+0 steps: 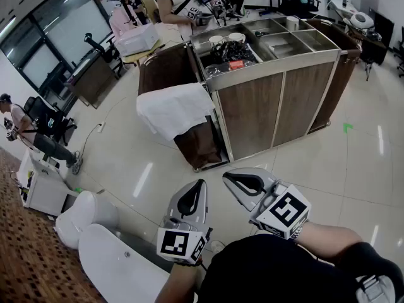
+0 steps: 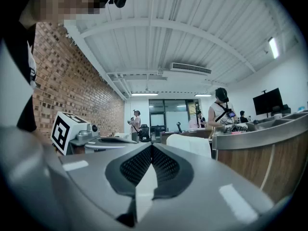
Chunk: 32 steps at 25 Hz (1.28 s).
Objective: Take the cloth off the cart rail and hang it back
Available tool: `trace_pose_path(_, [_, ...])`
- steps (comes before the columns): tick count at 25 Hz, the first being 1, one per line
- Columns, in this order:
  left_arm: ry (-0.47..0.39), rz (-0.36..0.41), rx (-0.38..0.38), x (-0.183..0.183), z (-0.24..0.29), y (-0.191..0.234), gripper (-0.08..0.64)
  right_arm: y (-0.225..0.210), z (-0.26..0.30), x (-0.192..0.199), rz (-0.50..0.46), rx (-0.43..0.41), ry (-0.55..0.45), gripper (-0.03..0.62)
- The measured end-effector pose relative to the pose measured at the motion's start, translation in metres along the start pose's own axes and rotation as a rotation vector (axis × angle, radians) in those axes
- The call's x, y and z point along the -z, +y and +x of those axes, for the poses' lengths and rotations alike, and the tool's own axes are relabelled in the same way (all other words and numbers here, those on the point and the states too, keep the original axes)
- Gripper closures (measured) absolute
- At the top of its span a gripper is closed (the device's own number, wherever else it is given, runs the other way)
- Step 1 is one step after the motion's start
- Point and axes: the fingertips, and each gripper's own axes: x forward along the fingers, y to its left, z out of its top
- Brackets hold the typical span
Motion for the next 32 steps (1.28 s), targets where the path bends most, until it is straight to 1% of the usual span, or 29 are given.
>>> trace_pose_path(8, [0.003,-0.004,-0.048,0.009,0.016,-0.001,0.557,-0.018,-0.011,0.007,0.002,-0.028,0.014,0.592])
trace_pose_path(11, [0.015,-0.01,-0.062,0.017,0.019,0.004,0.557,-0.023,-0.009,0.013,-0.034,-0.049,-0.006,0.592])
trace_pose_path(15, [0.022,-0.014,-0.071,0.023,0.024,0.016,0.557,-0.033,-0.003,0.016,-0.085,-0.061,-0.033,0.592])
trace_pose_path(17, [0.025,-0.016,-0.077,0.025,0.026,0.027,0.555,-0.034,0.003,0.016,-0.07,-0.061,-0.02,0.592])
trace_pose_path(18, [0.028,-0.017,-0.082,0.026,0.027,0.035,0.54,-0.035,0.008,0.016,-0.071,-0.061,-0.018,0.592])
trace_pose_path(19, [0.033,-0.022,-0.088,0.028,0.029,0.044,0.53,-0.038,0.014,0.016,-0.09,-0.064,-0.024,0.592])
trace_pose_path(21, [0.041,-0.036,-0.1,0.034,0.033,0.065,0.514,-0.043,0.027,0.016,-0.075,-0.057,-0.014,0.592])
trace_pose_path(24, [0.042,-0.061,-0.108,0.043,0.044,0.1,0.474,-0.057,0.053,0.016,-0.093,-0.053,-0.015,0.592])
trace_pose_path(26, [0.042,-0.08,-0.112,0.048,0.055,0.127,0.458,-0.065,0.075,0.015,-0.042,-0.041,0.017,0.592])
trace_pose_path(28, [0.054,-0.11,-0.119,0.051,0.066,0.164,0.435,-0.077,0.106,0.007,-0.052,-0.036,0.019,0.592])
trace_pose_path(29, [0.065,-0.13,-0.121,0.05,0.073,0.187,0.42,-0.082,0.126,-0.001,-0.036,-0.028,0.035,0.592])
trace_pose_path(31, [0.086,-0.162,-0.119,0.039,0.089,0.242,0.386,-0.091,0.174,-0.027,0.004,-0.012,0.075,0.592])
trace_pose_path(32, [0.095,-0.175,-0.117,0.035,0.098,0.27,0.369,-0.097,0.198,-0.04,-0.005,-0.009,0.077,0.592])
